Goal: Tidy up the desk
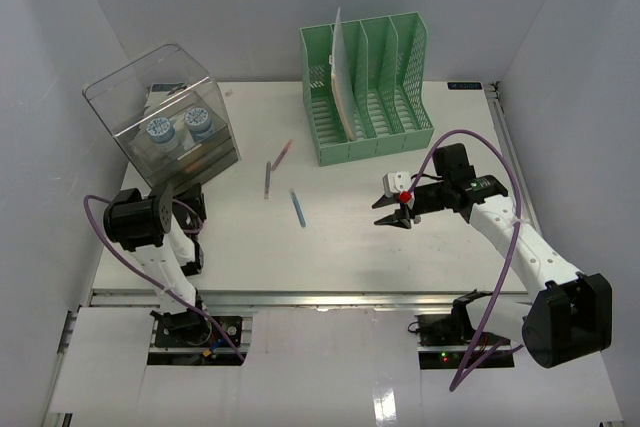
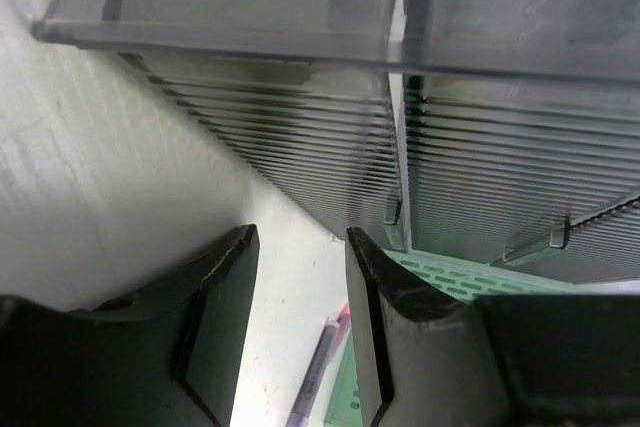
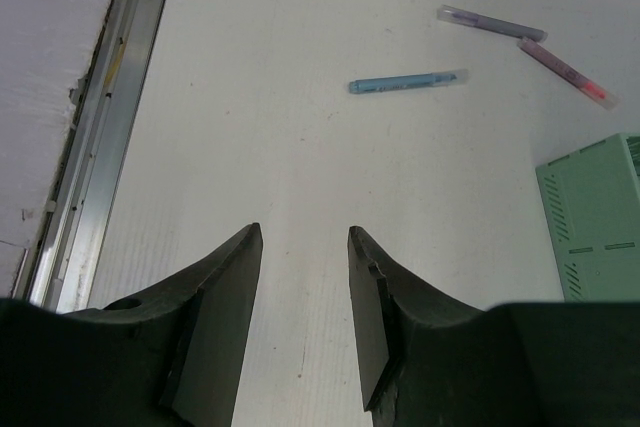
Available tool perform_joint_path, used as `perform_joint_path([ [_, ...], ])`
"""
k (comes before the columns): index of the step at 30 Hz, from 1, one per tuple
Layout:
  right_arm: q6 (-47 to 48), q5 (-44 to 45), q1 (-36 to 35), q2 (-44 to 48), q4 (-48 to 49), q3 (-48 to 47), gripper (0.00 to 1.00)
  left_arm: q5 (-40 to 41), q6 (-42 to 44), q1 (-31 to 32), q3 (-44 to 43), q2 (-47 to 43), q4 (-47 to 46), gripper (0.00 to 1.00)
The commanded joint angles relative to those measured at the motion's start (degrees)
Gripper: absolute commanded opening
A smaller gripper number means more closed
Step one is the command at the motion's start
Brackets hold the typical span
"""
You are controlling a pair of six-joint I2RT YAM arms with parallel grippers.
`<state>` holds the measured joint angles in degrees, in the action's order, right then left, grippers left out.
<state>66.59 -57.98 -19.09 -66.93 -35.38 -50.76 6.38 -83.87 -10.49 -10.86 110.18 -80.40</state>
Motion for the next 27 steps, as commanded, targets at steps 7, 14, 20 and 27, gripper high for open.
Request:
perform_joint_path([
  [7,0.6,-0.3,0.4,-0.9,0.8,0.1,0.47,-5.3,-0.2,-0.7,3.4,4.1,-23.9,0.59],
  [14,0.6,-0.2,0.4,-1.0,0.9,0.2,0.47,-5.3,0.7,-1.5,0.6,1.5,-22.6,0.63],
  [20,0.6,0.1,0.4,-1.2,0.8,0.2,0.47,-4.5,0.5,-1.6,-1.6,-0.2,-18.2,0.61],
  [27,0.6,0.1,0.4,-1.4,0.7,0.1,0.47,-8.5,-0.1,-1.6,-0.2,1.1,-23.0,0.43],
])
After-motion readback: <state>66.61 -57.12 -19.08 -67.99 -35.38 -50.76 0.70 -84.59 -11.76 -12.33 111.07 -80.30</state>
